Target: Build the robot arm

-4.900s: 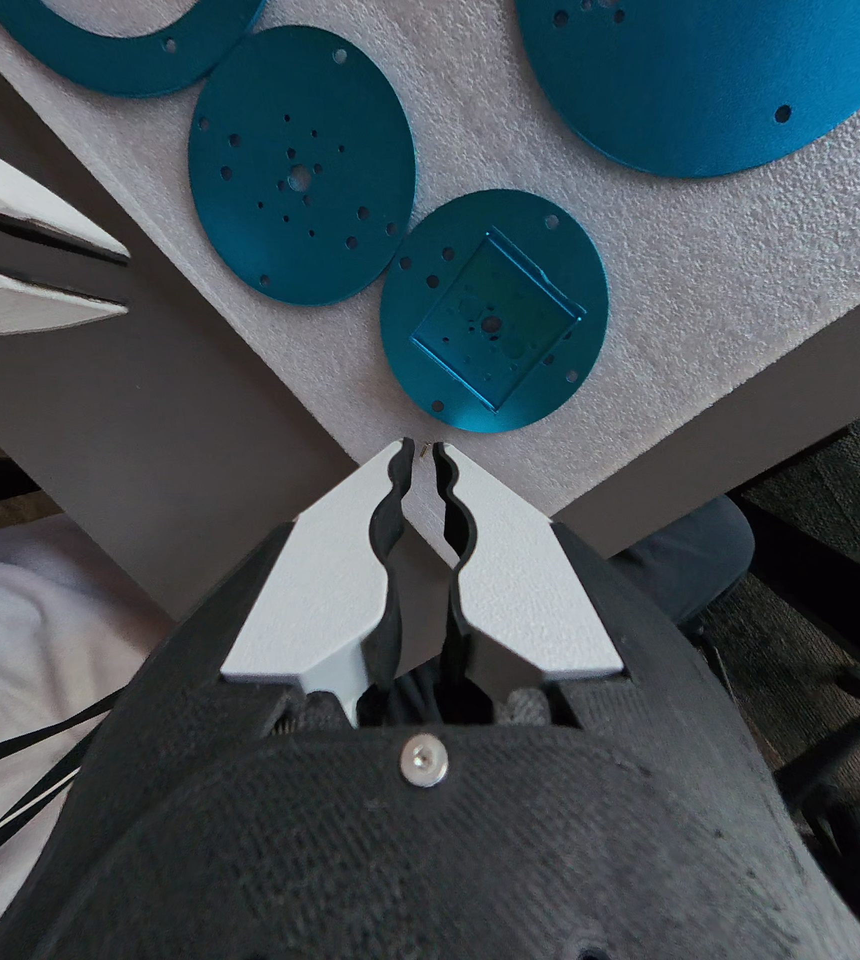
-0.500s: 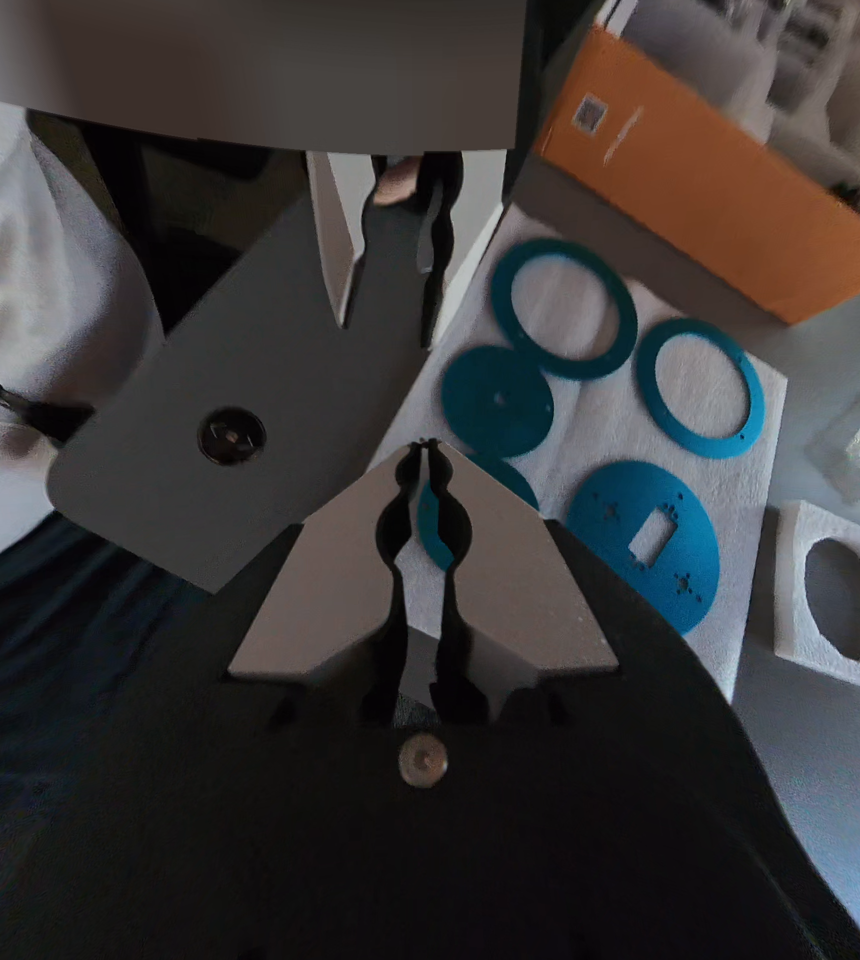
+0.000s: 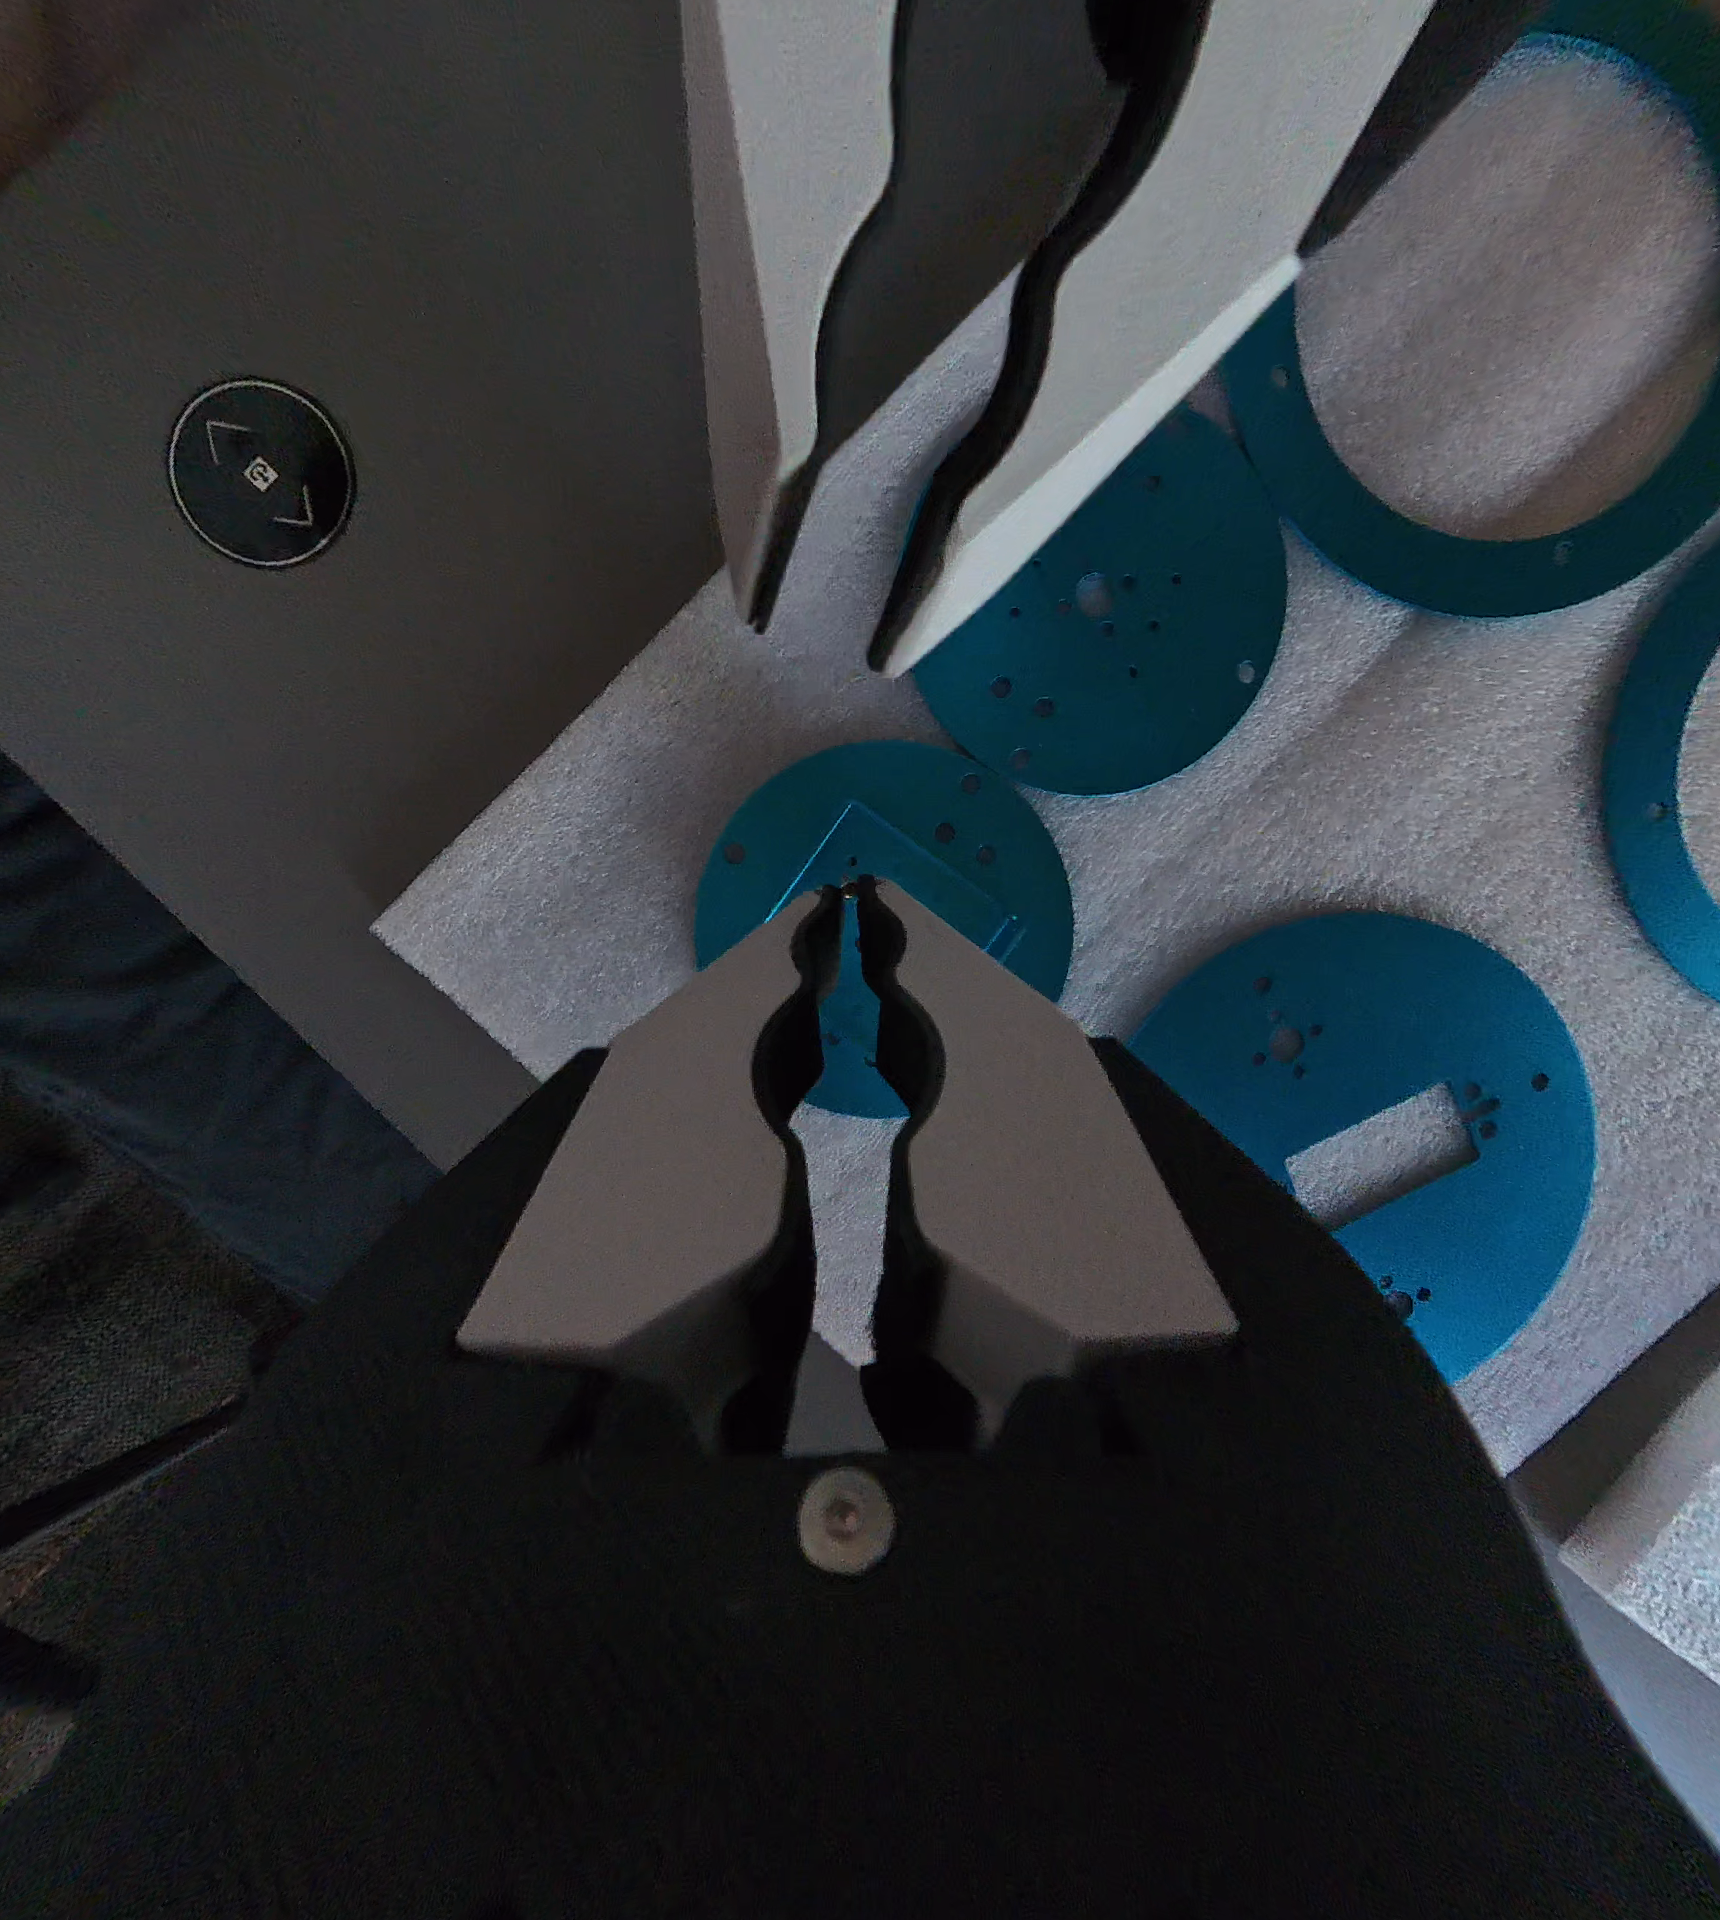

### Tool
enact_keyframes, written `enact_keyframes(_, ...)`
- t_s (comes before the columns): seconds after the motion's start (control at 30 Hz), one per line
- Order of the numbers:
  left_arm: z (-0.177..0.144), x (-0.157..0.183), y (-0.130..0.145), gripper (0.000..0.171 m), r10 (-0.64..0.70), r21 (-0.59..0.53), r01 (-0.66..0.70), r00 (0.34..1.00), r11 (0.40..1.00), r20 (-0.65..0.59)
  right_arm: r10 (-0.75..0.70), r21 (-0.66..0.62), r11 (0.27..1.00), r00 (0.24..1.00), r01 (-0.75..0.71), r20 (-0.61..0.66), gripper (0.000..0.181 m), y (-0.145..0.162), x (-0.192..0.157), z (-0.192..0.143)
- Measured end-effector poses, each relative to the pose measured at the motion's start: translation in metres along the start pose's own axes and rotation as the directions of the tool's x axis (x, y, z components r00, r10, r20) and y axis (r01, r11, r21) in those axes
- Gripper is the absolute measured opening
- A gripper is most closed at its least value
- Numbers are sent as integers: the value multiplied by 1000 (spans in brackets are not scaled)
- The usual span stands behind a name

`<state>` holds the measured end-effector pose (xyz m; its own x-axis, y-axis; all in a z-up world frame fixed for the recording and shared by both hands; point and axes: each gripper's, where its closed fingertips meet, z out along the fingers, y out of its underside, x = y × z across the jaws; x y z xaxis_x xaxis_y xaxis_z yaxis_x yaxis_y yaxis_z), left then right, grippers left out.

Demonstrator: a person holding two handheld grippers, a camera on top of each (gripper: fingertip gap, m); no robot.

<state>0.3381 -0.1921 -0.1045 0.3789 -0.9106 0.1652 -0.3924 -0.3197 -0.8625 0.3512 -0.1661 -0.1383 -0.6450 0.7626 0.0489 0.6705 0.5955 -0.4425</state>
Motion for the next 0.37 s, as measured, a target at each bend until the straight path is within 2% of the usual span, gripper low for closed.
enact_keyframes(0.37,5,-4,6,14,-23,-21,23,1000,1000,0,-69,-6,998,996,69,48,1,-1,1,5)
